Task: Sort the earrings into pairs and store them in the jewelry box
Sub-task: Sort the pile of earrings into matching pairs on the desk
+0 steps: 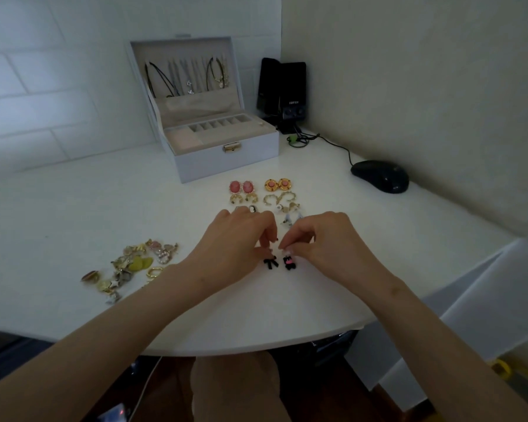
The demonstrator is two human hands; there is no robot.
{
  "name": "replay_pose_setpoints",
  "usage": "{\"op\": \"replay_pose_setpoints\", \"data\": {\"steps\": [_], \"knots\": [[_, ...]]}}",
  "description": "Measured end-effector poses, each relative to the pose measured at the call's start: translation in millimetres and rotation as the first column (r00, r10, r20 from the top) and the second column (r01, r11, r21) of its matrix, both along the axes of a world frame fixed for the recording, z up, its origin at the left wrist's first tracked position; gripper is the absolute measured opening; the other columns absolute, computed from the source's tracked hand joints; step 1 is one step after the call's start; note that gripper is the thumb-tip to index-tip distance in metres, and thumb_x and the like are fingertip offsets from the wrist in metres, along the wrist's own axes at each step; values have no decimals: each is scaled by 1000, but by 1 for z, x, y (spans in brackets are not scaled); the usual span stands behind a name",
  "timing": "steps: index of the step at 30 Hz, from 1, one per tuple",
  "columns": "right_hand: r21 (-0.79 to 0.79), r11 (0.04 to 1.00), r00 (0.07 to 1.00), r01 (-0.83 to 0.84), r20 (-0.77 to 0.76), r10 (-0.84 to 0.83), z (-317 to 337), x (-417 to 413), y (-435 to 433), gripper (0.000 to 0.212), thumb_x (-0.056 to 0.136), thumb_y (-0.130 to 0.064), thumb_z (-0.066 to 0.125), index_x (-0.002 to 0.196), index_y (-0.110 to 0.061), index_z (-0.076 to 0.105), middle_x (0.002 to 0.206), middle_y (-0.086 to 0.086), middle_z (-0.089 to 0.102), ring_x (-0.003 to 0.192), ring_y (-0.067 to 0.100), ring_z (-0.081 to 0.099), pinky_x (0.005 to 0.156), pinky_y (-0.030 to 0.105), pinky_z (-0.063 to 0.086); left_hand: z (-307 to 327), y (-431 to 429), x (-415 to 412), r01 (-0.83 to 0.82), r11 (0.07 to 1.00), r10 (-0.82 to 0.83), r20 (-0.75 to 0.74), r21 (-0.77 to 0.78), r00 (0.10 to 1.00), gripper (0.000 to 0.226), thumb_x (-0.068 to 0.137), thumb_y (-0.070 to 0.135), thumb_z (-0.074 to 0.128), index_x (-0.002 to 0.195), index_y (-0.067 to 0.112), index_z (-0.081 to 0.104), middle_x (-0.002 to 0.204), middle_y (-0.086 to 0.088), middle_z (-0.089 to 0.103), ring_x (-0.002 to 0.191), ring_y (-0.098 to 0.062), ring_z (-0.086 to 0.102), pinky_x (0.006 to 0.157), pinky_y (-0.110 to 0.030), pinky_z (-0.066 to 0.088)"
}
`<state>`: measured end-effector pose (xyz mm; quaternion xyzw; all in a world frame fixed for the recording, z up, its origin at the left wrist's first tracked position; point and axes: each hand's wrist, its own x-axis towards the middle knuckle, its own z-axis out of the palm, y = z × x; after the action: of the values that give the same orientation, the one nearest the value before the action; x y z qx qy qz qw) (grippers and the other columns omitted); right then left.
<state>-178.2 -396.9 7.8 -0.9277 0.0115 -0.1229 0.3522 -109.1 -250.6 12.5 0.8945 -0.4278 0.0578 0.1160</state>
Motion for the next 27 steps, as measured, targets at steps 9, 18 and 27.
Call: {"op": "replay_pose_setpoints", "data": {"steps": [9,18,27], "knots": [[-14,999,999,38,4,-38,-6,10,-1,8,74,-6,73,80,-11,75,79,-1,70,69,6,60,69,9,43,-1,-2,2,14,1000,-14,-8,-19,1000,15,87,29,61,100,24,56,98,15,63,88,-9,48,74,-23,30],[-23,999,998,45,39,-44,-6,11,-4,8,75,-7,73,79,-14,73,72,-11,58,62,-2,50,65,6,39,3,6,2,16,998,-13,49,-66,999,12,86,36,60,92,26,56,92,13,57,84,-8,43,74,-22,30],[-261,964,999,-51,-31,45,-4,18,7,14,84,-25,66,96,-24,72,90,-1,54,86,10,40,71,22,30,4,12,-6,-135,987,144,102,-89,984,14,90,36,54,95,23,57,96,9,56,93,-13,46,76,-23,30]]}}
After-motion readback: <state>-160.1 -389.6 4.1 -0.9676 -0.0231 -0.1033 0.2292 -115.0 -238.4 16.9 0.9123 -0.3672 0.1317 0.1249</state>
